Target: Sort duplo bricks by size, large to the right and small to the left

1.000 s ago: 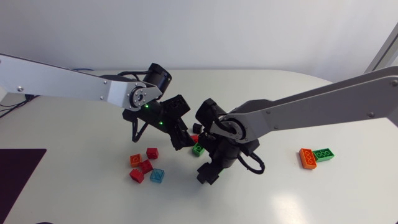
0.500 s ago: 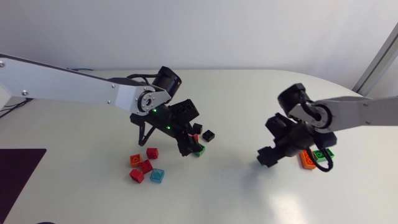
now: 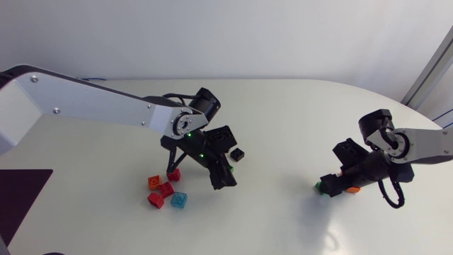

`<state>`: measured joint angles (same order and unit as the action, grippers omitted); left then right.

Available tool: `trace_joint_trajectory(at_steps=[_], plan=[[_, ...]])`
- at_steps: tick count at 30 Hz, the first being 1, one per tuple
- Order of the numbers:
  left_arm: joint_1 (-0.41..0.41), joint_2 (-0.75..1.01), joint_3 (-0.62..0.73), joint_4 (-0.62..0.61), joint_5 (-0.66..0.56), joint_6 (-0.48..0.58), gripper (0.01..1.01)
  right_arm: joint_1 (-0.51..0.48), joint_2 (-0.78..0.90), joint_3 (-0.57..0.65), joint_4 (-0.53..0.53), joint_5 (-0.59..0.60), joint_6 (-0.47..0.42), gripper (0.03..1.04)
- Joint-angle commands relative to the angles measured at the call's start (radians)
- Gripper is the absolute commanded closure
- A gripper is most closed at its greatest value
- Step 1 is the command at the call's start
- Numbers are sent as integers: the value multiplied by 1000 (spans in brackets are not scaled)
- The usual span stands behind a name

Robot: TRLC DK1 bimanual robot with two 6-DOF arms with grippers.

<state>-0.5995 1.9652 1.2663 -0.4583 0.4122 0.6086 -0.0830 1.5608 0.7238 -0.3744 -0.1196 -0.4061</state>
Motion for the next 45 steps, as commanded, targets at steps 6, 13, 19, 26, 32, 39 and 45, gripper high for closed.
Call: trace_joint_trajectory(at_steps=[6, 13, 19, 26, 32, 39, 45], plan=[[64, 109, 120, -8, -9, 11, 225, 60, -99, -69, -67, 12, -23, 93], [66, 155, 179, -8, -38, 13, 225, 91, -127, -86, -67, 8, -3, 93], [50, 155, 185, -46, -69, 16, 257, 92, -162, -84, -81, 6, -3, 93], [30, 156, 199, -120, -67, -6, 257, 106, -194, -93, -100, 6, 9, 93], [18, 201, 288, -241, -69, -49, 257, 108, -216, -106, -101, 3, 10, 93], [1, 253, 384, -359, -92, -87, 261, 97, -217, -119, -97, -18, 6, 93], [-2, 313, 487, -487, -102, -127, 262, 74, -223, -129, -92, -35, -13, 93]])
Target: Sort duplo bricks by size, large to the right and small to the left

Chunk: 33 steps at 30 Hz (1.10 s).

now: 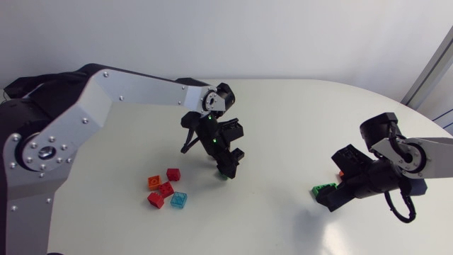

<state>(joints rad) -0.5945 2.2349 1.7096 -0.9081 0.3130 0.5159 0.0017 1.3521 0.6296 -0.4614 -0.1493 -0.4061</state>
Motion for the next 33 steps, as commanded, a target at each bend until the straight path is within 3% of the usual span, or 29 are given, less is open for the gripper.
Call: trace_joint_trajectory(at_steps=[1, 6, 12, 15, 18, 25, 29, 33], plan=[[-7, 51, 53, -48, -3, -42, 264, -14, -15, -38, -3, -7, -14, 93], [-22, 65, 78, -77, -35, -88, 269, -29, -16, -42, 1, -13, -25, 93], [-36, 108, 125, -123, -81, -123, 389, -35, -34, -41, -8, -16, -28, 93], [-47, 126, 140, -124, -111, -145, 584, -45, -42, -47, -10, -19, -34, 93], [-42, 163, 168, -132, -140, -171, 849, -48, -45, -54, -10, -19, -39, 93], [-30, 98, 85, -98, -176, -174, 889, -52, -47, -57, -10, -24, -46, 93], [4, -38, -77, -52, -178, -160, 902, -32, -56, -39, -13, -36, -36, 93], [73, -173, -272, 6, -216, -125, 902, 73, -54, 13, -11, -35, 35, 93]])
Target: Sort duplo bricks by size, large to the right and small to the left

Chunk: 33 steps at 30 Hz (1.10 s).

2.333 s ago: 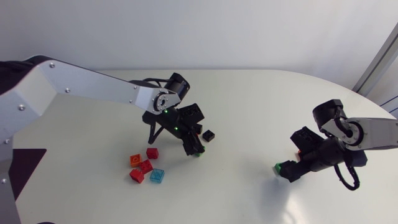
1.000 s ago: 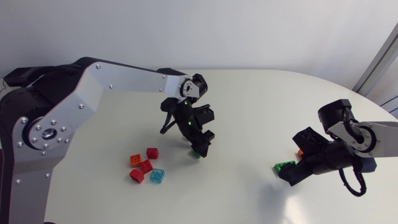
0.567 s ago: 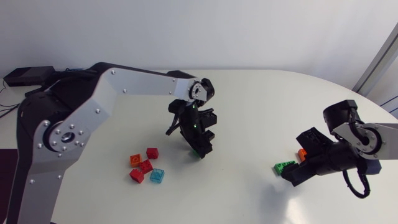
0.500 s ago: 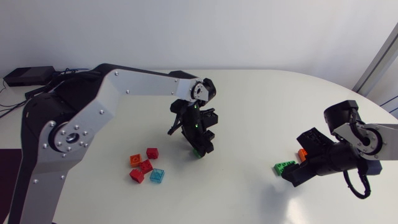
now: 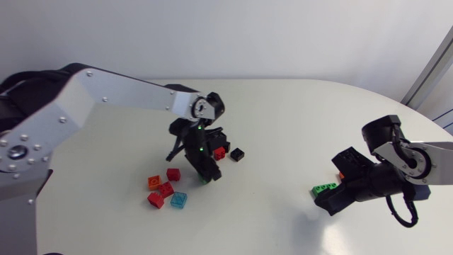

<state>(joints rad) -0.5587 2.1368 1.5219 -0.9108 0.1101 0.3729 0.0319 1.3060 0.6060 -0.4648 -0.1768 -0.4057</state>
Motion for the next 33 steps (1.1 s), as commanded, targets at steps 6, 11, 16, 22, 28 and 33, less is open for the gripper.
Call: trace_joint_trajectory(at_steps=[6, 11, 16, 22, 28, 33], plan=[[134, -244, -332, 67, -47, 77, 900, 280, 82, 201, -8, 62, 157, 93], [187, -291, -420, 101, -52, 109, 895, 415, 282, 374, 8, 91, 214, 93], [189, -334, -422, 127, -50, 109, 472, 461, 504, 554, 35, 91, 220, 93], [169, -376, -365, 164, -18, 100, 52, 490, 677, 704, 32, 89, 214, 95], [174, -383, -332, 214, 5, 89, 52, 496, 797, 807, 31, 96, 206, 105], [175, -410, -345, 243, 3, 86, 52, 494, 852, 900, -9, 100, 205, 200]])
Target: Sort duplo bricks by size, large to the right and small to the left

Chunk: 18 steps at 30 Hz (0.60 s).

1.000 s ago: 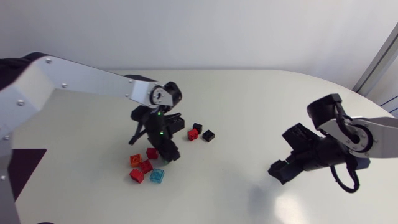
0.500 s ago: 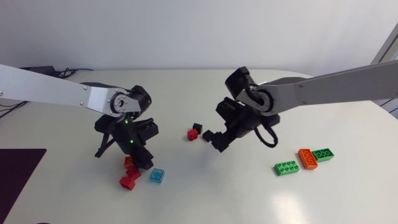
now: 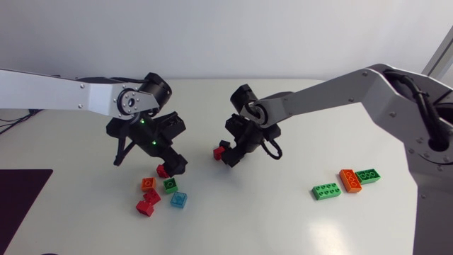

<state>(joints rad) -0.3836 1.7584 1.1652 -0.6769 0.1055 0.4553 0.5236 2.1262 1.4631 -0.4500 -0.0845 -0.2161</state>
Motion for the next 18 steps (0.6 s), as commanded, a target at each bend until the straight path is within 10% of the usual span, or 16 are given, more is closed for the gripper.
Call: trace_joint_trajectory(at_steps=[1, 6, 18], plan=[[2, -36, 8, 11, 8, 3, 52, 4, 40, 57, -33, 9, 15, 256], [29, -69, 2, 11, 7, 8, 52, 16, 51, 80, -61, 9, 27, 913], [123, -151, 8, 8, 7, 36, 54, 170, -104, -37, -134, 6, 78, 928]])
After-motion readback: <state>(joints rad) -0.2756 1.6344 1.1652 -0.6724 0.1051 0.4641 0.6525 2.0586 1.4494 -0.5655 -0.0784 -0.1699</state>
